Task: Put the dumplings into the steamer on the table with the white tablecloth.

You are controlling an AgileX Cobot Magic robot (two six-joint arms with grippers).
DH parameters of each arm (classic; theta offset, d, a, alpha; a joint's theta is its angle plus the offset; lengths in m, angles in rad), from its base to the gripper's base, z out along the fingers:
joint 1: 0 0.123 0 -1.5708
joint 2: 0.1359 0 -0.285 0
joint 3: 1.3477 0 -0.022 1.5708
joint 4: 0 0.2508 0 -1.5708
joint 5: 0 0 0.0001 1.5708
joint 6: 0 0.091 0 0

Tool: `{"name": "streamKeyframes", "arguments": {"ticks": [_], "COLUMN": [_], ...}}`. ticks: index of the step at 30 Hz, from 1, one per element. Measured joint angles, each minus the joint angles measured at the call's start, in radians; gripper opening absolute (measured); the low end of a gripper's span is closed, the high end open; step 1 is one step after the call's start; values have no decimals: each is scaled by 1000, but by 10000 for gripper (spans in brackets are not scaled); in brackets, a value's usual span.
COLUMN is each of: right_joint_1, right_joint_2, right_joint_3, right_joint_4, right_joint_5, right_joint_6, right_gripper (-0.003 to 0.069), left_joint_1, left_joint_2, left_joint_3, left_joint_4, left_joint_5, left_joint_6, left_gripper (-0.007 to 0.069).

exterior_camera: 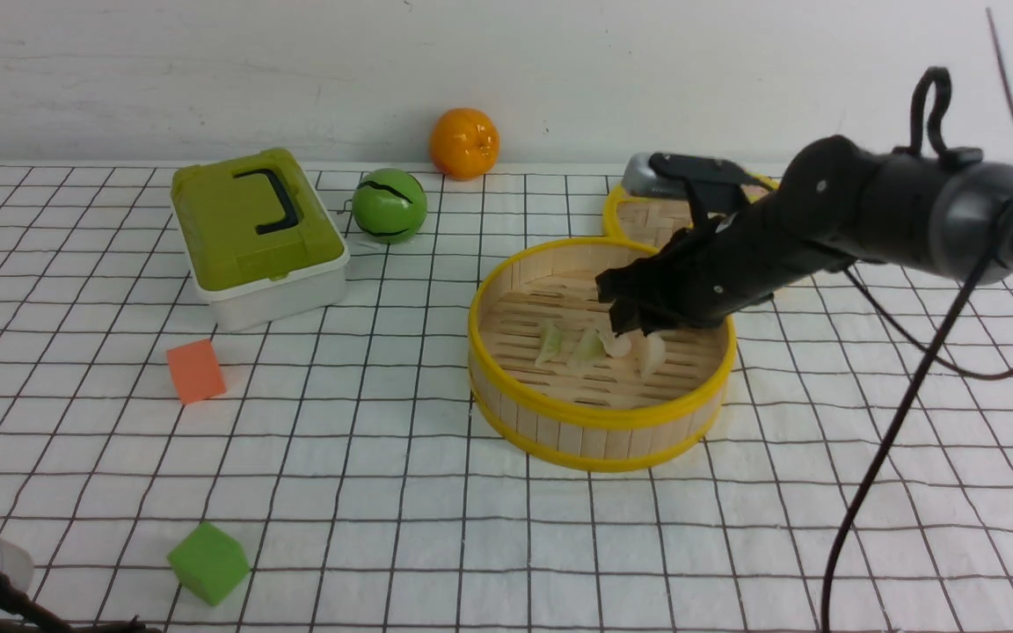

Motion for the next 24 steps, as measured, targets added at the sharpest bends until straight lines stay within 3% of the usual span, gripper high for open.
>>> {"name": "streamKeyframes", "arguments": {"ticks": [6, 11, 15, 20, 23, 24], "right_joint_1": [0, -30, -110, -172, -174, -175], "right_joint_2": [-224, -501, -674, -944, -1111, -1223], "right_joint_3": [0, 32, 162, 375, 515, 624], "right_joint_4": [-219, -550, -728, -753, -677, -585], "right_joint_5": [130, 445, 534, 473, 361, 254], "right_joint_6": [1, 118, 254, 354, 368, 370], "right_gripper": [205, 90, -7, -24, -24, -24], "left_joint_1": [0, 0, 0, 0, 0, 0], "left_joint_2": [0, 0, 0, 0, 0, 0], "left_joint_3": [0, 0, 0, 0, 0, 0], "left_joint_4": [0, 0, 0, 0, 0, 0], "left_joint_5": [0, 0, 1, 1, 1, 1], "left_joint_6": [0, 0, 0, 0, 0, 0], "left_gripper": [30, 37, 39, 41, 45, 48]}}
